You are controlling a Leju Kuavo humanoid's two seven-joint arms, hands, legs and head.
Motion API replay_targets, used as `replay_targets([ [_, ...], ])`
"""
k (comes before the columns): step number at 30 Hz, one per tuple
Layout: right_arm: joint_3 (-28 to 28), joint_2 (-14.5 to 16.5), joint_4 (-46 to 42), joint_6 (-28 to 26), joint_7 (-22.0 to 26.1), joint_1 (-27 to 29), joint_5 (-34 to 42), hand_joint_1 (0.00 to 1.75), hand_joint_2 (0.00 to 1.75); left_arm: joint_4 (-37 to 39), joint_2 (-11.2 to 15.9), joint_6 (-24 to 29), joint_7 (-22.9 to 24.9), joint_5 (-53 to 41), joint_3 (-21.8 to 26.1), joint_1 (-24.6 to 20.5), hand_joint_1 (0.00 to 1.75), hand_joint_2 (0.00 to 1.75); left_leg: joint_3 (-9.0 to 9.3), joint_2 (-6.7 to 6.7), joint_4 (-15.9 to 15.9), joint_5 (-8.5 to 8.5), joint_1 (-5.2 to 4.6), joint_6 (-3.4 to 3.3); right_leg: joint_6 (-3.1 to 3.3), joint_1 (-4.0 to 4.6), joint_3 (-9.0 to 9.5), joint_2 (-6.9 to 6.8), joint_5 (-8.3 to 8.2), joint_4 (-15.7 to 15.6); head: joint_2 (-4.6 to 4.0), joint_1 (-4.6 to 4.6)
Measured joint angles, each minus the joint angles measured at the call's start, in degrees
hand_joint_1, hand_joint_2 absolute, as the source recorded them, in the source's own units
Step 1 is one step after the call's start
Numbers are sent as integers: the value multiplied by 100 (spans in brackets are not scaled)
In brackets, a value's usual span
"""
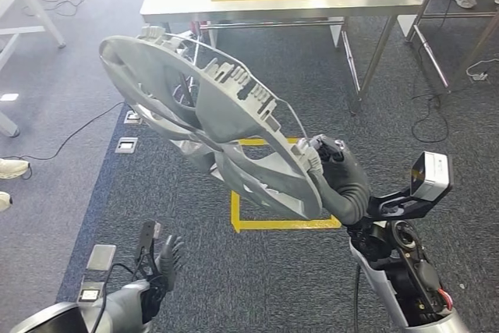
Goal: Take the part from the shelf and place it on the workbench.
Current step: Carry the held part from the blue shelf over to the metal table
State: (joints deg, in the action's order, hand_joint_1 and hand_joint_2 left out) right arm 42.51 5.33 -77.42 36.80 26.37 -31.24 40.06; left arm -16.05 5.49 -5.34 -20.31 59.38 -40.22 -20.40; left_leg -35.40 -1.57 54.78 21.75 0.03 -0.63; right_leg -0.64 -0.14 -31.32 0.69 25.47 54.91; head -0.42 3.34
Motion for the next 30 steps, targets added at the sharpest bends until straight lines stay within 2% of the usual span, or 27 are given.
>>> replay_targets([
  [7,0,0,0,-35,-7,-16,27,175,175,0,25,-5,8,3,0,2,0,0,4,0,1,20,-7,-5,0,-8,7,0,10,-3,0,10],
  [9,0,1,-2,-39,-7,-17,34,175,175,-1,28,-6,9,3,0,1,0,0,7,0,-6,28,-15,-17,-13,-15,20,-1,12,-26,0,11],
  [11,-1,4,-7,-39,-8,-20,37,175,175,-1,27,-7,9,3,0,3,0,0,70,8,-91,11,15,-37,-41,-4,28,-7,48,-24,0,7],
  [12,-1,5,-9,-39,-10,-27,38,175,175,-1,26,-8,9,3,0,2,0,0,115,16,-140,3,36,-50,-60,0,-23,-13,130,102,0,-4],
  [13,-1,7,-9,-39,-11,-34,38,175,175,-1,23,-9,9,3,0,0,0,0,158,24,-180,-1,57,-63,-80,0,-139,-18,263,358,0,-16],
  [15,0,7,-8,-39,-12,-41,39,175,175,-1,22,-10,10,3,0,-1,0,0,199,32,-192,21,64,-81,-124,-22,-549,-24,599,1182,0,-41],
  [16,0,7,-8,-46,-12,-39,40,175,175,-1,22,-10,11,3,0,4,0,0,214,32,-190,37,66,-82,-146,-35,-743,-26,691,1531,0,-44],
  [17,0,7,-7,-58,-13,-35,40,175,175,-1,21,-12,11,3,0,12,0,0,233,29,-187,56,70,-75,-167,-50,-854,-29,677,1691,0,-46],
  [18,0,7,-7,-78,-15,-33,40,175,175,-1,17,-15,13,3,0,18,0,0,260,23,-180,78,78,-61,-184,-65,-842,-31,542,1601,0,-46],
  [20,-1,7,-8,-127,-20,-36,40,175,175,-1,9,-24,19,1,0,23,0,0,322,5,-150,142,102,-10,-213,-99,-530,-31,72,842,0,-53],
  [21,-1,6,-9,-154,-22,-41,40,175,175,-1,7,-27,23,-3,0,17,0,0,335,-4,-121,176,102,23,-216,-102,-338,-21,-91,451,0,-68],
  [22,-3,5,-13,-179,-21,-48,44,175,175,-1,7,-31,28,-9,0,10,0,0,326,-10,-91,200,99,54,-191,-103,-203,-10,-166,178,0,-79],
  [23,-7,4,-18,-205,-19,-53,49,175,175,-1,7,-33,33,-14,0,5,0,0,307,-14,-69,212,94,86,-154,-94,-141,3,-161,56,0,-77],
  [25,-23,-1,-30,-260,-16,-58,61,175,175,-2,7,-34,44,-21,0,2,0,0,282,-16,-58,218,95,146,-47,-73,-117,19,-116,25,0,-54],
  [27,-55,-7,-51,-313,-21,-65,66,175,175,-3,-2,-42,53,-26,0,-7,0,0,230,30,77,300,108,202,32,-77,-74,16,-108,-3,0,-31],
  [28,-74,-9,-66,-336,-25,-72,68,175,175,-3,-5,-46,58,-29,0,-18,0,0,109,60,314,406,110,225,67,-84,-47,9,-102,-20,0,-16],
  [30,-101,-13,-96,-372,-30,-81,80,175,175,-2,-7,-49,74,-33,0,-30,0,0,-357,104,1118,688,109,247,120,-75,-19,-3,-77,-28,0,18],
])
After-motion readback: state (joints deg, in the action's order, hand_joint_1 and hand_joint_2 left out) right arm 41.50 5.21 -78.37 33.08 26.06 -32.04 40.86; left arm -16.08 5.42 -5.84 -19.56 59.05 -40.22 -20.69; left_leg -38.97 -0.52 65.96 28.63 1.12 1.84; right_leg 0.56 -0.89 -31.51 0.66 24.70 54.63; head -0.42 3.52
